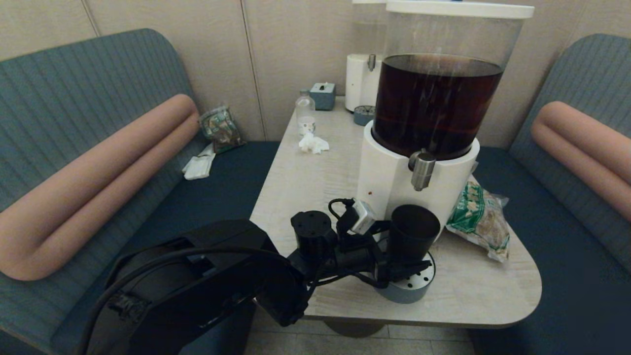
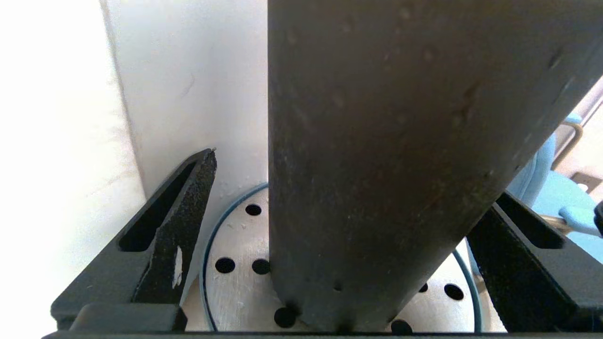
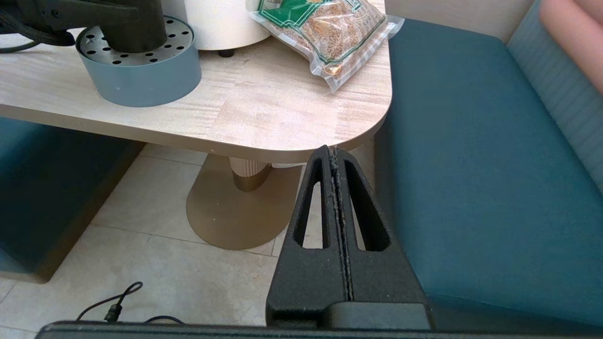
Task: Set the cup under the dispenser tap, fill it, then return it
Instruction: Place the cup next to the water dispenser
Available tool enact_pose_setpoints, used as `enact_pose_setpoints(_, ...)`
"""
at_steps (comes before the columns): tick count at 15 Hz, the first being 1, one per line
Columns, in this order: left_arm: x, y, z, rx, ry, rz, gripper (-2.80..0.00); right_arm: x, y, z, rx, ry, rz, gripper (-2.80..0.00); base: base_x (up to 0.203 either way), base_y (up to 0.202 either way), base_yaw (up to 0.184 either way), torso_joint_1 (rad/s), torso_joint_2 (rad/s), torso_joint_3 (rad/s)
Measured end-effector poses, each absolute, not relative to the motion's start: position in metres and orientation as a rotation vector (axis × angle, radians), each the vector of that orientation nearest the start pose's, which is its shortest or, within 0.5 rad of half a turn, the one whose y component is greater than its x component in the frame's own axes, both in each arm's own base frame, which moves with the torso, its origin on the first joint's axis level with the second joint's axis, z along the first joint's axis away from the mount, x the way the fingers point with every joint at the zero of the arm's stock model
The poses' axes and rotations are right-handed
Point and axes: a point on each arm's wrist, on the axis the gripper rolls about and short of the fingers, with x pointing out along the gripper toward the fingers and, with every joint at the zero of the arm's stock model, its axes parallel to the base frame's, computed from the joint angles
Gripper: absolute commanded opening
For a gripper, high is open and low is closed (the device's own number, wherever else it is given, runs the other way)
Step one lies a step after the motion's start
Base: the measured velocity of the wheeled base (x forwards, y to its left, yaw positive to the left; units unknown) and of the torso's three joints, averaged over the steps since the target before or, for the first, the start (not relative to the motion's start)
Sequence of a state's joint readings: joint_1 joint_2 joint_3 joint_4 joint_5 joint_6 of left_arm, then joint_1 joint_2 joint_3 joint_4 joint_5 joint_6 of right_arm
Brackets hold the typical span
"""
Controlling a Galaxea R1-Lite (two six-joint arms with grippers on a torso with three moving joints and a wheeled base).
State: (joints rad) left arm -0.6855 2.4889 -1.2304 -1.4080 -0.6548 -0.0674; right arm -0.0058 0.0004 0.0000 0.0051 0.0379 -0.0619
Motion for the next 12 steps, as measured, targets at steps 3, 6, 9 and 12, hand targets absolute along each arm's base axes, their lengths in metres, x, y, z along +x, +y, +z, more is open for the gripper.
enact_pose_setpoints(3,0.3458,-0.3029,0.0551,-0.072,-0.128,-1.347,0.0,-0.0228,0.001,0.075,-0.062,0.004,0.031,-2.8,0.0,0.0,0.0,0.0,0.0,0.0)
enact_pose_setpoints(6,0.3422,-0.3043,0.0568,-0.09,-0.132,-1.356,0.0,-0.0228,0.001,0.075,-0.062,0.004,0.032,-2.8,0.0,0.0,0.0,0.0,0.0,0.0)
enact_pose_setpoints(9,0.3411,-0.3039,0.0583,-0.093,-0.132,-1.356,0.0,-0.0228,0.001,0.075,-0.062,0.004,0.032,-2.8,0.0,0.0,0.0,0.0,0.0,0.0)
enact_pose_setpoints(12,0.3409,-0.3037,0.0589,-0.093,-0.133,-1.354,0.0,-0.0228,0.001,0.075,-0.061,0.004,0.032,-2.8,0.0,0.0,0.0,0.0,0.0,0.0)
